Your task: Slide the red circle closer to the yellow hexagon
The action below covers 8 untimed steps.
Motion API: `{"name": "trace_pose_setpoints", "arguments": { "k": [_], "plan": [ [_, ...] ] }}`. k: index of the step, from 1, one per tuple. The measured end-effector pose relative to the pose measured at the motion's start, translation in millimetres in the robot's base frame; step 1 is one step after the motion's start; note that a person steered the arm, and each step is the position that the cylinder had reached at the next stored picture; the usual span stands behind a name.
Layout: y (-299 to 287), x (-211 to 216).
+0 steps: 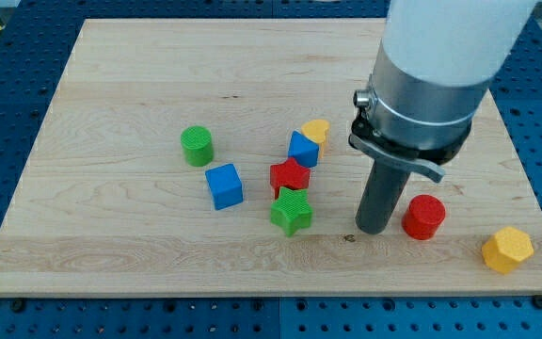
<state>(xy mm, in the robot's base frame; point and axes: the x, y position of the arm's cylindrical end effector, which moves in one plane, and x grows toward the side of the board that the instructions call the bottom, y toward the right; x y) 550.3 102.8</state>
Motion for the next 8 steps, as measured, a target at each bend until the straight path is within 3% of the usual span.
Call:
{"name": "trace_pose_setpoints", "arguments": {
  "k": [8],
  "plan": [
    [73,-3]
  ]
}}
